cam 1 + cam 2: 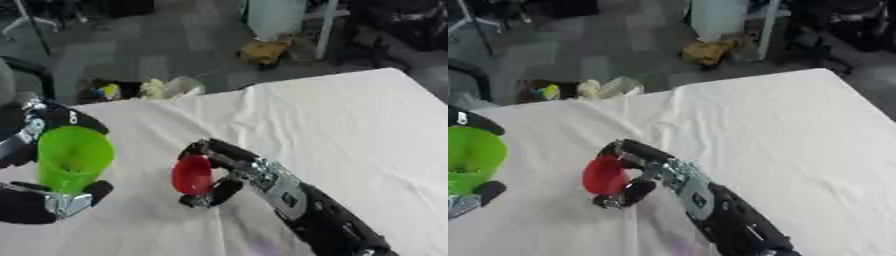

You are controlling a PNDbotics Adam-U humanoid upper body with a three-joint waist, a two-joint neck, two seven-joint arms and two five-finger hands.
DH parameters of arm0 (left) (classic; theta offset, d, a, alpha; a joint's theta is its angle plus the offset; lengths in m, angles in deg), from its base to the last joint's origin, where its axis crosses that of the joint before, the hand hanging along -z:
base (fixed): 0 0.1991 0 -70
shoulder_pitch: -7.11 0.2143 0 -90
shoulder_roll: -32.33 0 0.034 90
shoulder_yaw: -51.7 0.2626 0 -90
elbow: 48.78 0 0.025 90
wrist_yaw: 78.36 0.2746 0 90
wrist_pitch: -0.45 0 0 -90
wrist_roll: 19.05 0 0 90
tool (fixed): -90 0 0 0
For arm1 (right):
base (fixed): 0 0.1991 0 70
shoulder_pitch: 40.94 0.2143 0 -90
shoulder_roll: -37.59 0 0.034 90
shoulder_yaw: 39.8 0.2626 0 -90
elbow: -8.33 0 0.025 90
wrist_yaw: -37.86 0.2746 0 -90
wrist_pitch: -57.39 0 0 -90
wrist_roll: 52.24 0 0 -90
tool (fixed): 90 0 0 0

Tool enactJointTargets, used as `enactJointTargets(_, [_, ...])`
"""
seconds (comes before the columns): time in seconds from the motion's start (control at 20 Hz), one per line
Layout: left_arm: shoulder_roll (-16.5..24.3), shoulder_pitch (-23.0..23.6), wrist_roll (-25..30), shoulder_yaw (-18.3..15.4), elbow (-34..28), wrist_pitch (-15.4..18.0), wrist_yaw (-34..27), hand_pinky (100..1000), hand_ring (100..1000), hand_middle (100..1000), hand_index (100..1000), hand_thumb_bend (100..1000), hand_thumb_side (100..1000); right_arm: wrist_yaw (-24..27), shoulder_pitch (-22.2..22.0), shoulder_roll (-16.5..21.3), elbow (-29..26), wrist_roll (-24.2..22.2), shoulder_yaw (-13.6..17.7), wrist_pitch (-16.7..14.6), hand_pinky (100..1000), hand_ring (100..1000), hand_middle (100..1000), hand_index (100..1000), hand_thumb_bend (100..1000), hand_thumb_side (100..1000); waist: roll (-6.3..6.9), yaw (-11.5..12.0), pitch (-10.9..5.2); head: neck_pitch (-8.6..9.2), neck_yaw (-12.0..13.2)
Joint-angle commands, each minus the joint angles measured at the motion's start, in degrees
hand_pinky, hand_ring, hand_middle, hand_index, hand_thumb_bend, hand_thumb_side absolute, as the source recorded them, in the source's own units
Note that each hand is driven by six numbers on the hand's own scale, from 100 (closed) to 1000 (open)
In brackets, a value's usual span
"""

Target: Pour the contents of one cup into another cup.

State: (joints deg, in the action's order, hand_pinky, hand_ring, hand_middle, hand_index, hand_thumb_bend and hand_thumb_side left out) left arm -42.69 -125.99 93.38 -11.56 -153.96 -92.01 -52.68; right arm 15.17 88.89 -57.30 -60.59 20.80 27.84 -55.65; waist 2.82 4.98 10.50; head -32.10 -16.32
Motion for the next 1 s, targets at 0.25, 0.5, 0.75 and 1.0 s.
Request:
enactJointTargets(0.25, [-0.91, -3.23, 2.54, 2.54, 4.98, 2.35, 2.31, 253, 100, 280, 741, 234, 185, 4.30, 1.72, -0.76, -3.38, -4.46, -2.41, 1.02, 678, 795, 138, 438, 100, 162, -0.21, -0.64, -1.49, 0.27, -0.11])
enactJointTargets(0.5, [-2.98, -4.43, 2.79, 3.78, 9.29, 3.70, 3.80, 251, 100, 278, 740, 232, 187, 6.92, 2.29, -1.69, -5.26, -6.98, -3.78, 2.36, 677, 796, 140, 438, 100, 152, -0.33, -0.79, -1.63, 0.11, -0.21])
enactJointTargets(0.75, [-5.02, -5.90, 3.19, 4.77, 12.09, 4.85, 5.04, 239, 100, 272, 737, 227, 184, 8.39, 2.49, -2.42, -6.45, -8.50, -4.51, 3.48, 677, 796, 140, 438, 100, 149, -0.23, -0.90, -1.69, 0.17, -0.31])
enactJointTargets(1.0, [-6.81, -7.42, 4.82, 5.29, 13.86, 5.66, 6.38, 189, 100, 253, 727, 208, 170, 8.26, 2.28, -3.11, -5.96, -9.17, -4.89, 3.62, 676, 798, 140, 438, 100, 146, -0.04, -1.01, -1.67, 0.31, -0.40])
